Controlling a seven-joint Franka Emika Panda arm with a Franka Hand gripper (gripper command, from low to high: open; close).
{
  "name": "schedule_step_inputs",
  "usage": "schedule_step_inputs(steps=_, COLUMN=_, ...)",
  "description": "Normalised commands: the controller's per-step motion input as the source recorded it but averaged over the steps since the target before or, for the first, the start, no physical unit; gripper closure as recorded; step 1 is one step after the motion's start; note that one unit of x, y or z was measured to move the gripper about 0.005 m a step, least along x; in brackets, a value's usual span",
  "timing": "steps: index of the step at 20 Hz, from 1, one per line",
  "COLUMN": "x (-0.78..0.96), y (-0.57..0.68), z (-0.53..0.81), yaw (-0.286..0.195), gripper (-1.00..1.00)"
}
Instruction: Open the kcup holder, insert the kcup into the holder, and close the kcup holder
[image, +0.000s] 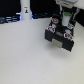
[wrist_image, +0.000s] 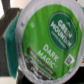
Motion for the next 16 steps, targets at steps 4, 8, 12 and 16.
schedule_step_inputs(steps=4, x=-0.16, y=-0.01, z=-0.25, yaw=0.031, gripper=1.00)
schedule_step_inputs(steps=8, x=-0.08, y=-0.02, z=-0.18, yaw=0.012, gripper=1.00)
schedule_step_inputs(steps=12, x=-0.05, y=-0.05, z=-0.04, yaw=-0.005, gripper=1.00)
schedule_step_inputs(steps=16, x=-0.02, y=-0.03, z=0.01, yaw=-0.001, gripper=1.00)
